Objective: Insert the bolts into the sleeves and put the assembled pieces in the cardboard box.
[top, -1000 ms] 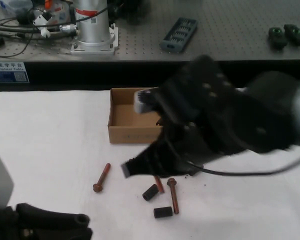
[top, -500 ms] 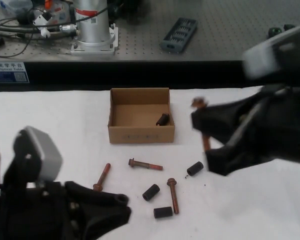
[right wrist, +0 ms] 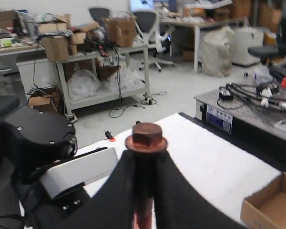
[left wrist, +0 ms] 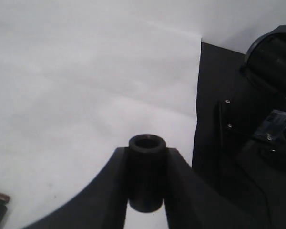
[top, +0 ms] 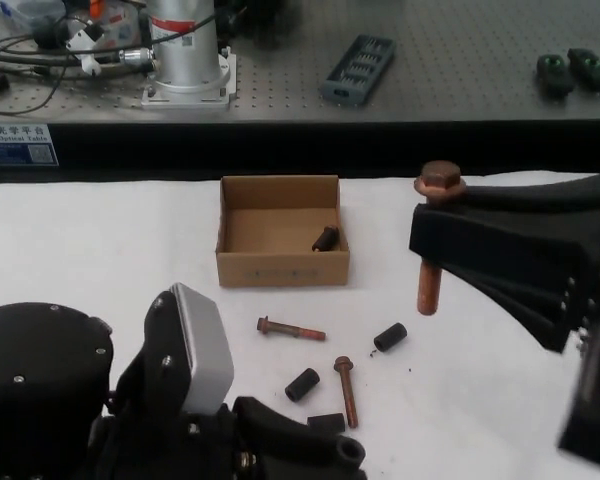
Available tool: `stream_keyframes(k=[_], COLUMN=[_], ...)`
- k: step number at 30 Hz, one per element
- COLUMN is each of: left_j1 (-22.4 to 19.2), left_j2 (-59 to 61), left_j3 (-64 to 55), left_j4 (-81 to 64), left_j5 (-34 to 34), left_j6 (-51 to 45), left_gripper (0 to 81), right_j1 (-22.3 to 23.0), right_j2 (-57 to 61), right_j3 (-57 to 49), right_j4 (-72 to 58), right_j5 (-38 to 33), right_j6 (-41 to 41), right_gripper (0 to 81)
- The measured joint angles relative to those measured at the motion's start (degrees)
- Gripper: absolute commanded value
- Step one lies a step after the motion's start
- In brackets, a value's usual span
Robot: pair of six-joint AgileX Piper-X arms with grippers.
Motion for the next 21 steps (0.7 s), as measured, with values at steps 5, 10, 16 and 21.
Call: stream_keyframes(k=[5,10,16,21], left_j1=[0.0,0.0,0.0,0.0], left_j2=[0.0,0.0,0.0,0.0], left_j3=[0.0,0.0,0.0,0.0], left_j4=[-4.4,-6.5,-9.8,-12.1], left_j5=[0.0,0.3,0.4,0.4], left_j6=[0.0,-1.4,-2.4,-2.9], left_gripper=[0.6,0.6,0.6,0.6], right_j1=[4.6,8.8,11.0,11.2], right_j2=[-0.2,-0.2,-0.2,-0.2], right_j3=[1.9,3.0,3.5,3.5], right_j4=[-0.6,-0.3,-0.8,-9.9], right_j5=[2.6,9.3,14.3,15.5], right_j6=[-1.3,-4.1,-4.3,-3.5], right_gripper=[3.8,3.8,3.8,3.8])
